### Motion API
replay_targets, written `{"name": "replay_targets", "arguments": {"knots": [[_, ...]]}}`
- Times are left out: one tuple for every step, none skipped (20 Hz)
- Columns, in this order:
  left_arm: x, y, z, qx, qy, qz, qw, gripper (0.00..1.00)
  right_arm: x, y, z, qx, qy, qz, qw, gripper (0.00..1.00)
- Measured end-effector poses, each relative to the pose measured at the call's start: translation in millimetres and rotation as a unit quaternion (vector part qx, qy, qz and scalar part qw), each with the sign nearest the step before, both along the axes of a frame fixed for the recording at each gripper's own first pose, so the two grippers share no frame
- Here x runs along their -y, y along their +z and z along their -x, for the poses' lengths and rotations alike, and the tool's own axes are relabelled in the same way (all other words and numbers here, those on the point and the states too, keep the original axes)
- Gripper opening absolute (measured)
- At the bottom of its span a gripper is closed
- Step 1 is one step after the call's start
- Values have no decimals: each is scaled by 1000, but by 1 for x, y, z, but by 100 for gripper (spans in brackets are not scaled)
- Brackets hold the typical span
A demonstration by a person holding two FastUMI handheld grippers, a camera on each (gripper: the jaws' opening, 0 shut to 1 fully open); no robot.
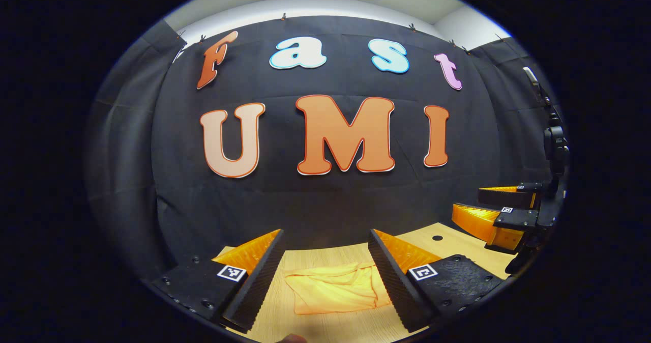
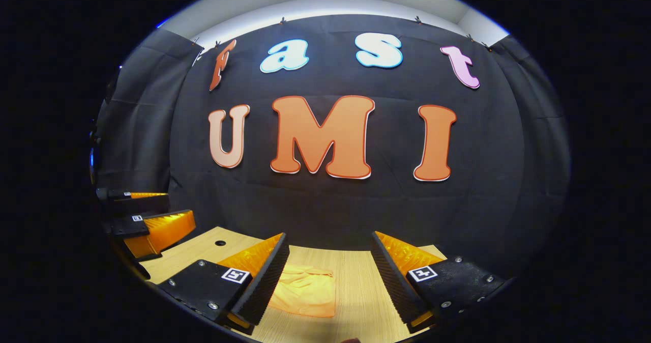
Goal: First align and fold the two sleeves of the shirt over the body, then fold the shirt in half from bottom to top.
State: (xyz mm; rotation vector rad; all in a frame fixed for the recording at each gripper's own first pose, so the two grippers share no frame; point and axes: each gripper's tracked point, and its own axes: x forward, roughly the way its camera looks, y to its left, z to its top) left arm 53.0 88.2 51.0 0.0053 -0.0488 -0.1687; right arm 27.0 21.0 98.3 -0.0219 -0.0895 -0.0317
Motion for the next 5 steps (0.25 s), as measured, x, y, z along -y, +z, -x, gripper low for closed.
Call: {"name": "replay_targets", "arguments": {"knots": [[-2,-2,4,3,4,-3,1000,100,-4,-2,5,1,7,2,1000,98],[-3,-2,8,6,5,-7,1000,100,-7,-7,7,0,9,9,1000,98],[-2,-4,12,10,8,-10,1000,100,-14,-15,10,-9,25,16,1000,98],[-2,-8,15,12,8,-10,1000,100,-15,-23,13,-16,28,17,999,98],[1,-11,16,12,5,-8,1000,100,-20,-26,16,-16,33,9,999,98]]}}
